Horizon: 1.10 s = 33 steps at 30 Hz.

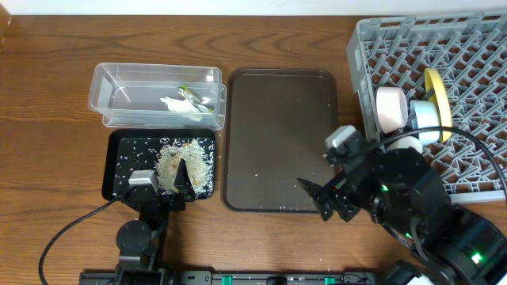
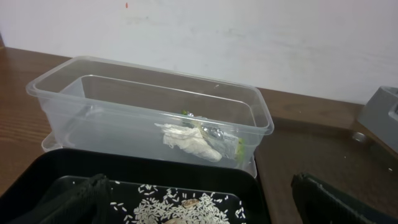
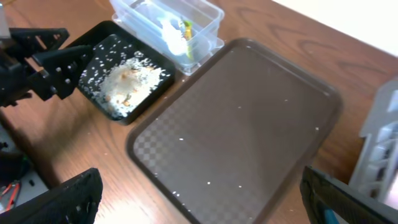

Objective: Sort waste into correct bins and load items into the dishwasher rack

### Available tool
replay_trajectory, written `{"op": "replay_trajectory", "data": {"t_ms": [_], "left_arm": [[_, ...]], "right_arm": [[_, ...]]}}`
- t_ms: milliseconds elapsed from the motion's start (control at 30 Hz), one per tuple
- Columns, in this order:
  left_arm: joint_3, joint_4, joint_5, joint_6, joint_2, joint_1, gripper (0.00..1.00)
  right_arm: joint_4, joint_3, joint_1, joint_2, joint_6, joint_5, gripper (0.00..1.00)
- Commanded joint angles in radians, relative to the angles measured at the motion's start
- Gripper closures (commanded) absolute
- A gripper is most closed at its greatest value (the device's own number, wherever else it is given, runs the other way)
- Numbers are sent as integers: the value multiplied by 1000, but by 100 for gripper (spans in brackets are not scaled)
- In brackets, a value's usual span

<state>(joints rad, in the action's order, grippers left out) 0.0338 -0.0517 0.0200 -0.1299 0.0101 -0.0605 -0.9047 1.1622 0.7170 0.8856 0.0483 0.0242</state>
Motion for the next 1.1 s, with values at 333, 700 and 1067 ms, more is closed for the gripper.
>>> {"op": "replay_trajectory", "data": {"t_ms": [333,700,1067], "left_arm": [[-30,-17,-5,10,-6,5,5],[-30,-17,-5,10,-6,5,5],[-30,-17,-5,10,-6,5,5]], "right_arm": [[286,-260,-414,-282,-126,174,1],[398,-781,-562,-723,-132,236,1],[701,-1096,-560,-880,-132,261,1]]}}
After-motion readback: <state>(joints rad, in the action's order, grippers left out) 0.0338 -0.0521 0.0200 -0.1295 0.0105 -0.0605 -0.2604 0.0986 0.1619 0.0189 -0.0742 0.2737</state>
